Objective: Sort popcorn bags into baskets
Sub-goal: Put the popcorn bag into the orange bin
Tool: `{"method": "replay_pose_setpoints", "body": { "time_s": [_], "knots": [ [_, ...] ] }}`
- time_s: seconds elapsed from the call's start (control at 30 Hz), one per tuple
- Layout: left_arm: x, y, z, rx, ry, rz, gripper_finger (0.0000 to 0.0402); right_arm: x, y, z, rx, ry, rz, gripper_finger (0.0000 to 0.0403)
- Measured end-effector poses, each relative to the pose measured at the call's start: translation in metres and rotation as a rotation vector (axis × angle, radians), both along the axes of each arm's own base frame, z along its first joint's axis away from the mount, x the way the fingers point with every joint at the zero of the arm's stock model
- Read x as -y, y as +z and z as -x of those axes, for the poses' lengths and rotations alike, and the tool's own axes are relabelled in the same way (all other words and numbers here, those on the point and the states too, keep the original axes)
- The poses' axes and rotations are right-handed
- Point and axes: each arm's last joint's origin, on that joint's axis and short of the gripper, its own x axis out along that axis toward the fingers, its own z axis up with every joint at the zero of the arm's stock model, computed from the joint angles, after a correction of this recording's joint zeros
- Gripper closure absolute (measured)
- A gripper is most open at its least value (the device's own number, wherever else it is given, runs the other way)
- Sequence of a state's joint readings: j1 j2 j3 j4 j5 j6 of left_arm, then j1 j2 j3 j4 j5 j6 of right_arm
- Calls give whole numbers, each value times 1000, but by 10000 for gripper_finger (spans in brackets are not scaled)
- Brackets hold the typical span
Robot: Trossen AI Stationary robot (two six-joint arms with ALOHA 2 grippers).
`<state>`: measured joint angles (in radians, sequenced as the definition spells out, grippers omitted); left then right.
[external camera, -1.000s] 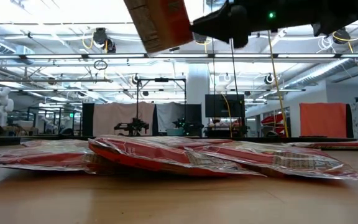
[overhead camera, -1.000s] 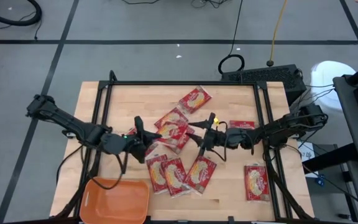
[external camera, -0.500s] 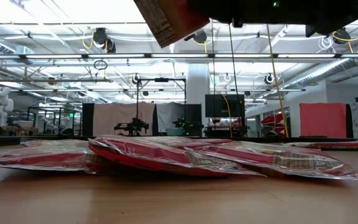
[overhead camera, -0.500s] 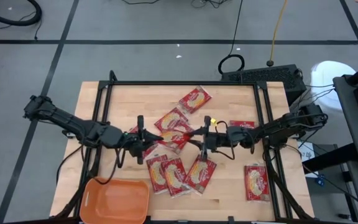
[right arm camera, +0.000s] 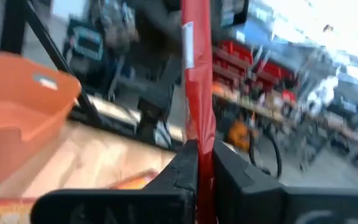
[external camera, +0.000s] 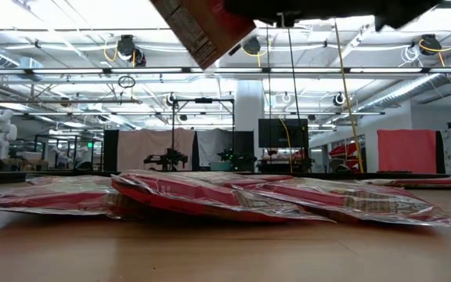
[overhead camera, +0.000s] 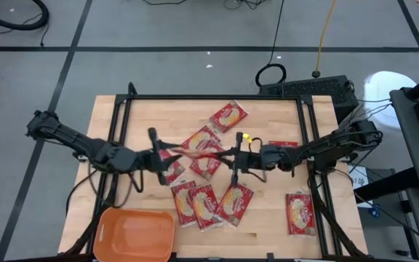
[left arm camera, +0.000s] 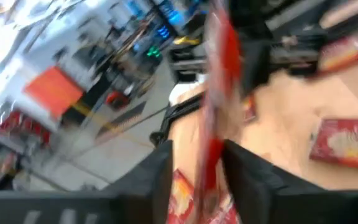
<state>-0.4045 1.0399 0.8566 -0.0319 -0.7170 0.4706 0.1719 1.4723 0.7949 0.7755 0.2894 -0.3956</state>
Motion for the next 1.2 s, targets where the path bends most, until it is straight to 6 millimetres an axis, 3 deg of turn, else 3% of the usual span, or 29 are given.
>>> {"method": "replay_pose_setpoints", "body": {
  "time_s": [0.23, 0.43, 0.53, 0.77, 1.13, 1.2],
  "knots": [
    [-8, 32, 37, 106, 87, 278, 152, 4, 19, -16, -177, -51, -77, 392],
    [-10, 47, 38, 129, 50, 346, 140, 14, 19, -27, -254, -94, -117, 392],
    [-14, 52, 23, 83, 33, 353, 153, 18, 7, -36, -295, -94, -141, 391],
    [-27, 39, -25, -237, 87, 399, 163, 18, -23, -55, -388, -98, -146, 391],
    [-37, -35, -88, -794, 124, 463, 118, 26, -42, -65, -454, -125, -193, 391],
    [-39, -41, -97, -795, 133, 463, 120, 28, -44, -65, -470, -132, -193, 391]
  ]
}}
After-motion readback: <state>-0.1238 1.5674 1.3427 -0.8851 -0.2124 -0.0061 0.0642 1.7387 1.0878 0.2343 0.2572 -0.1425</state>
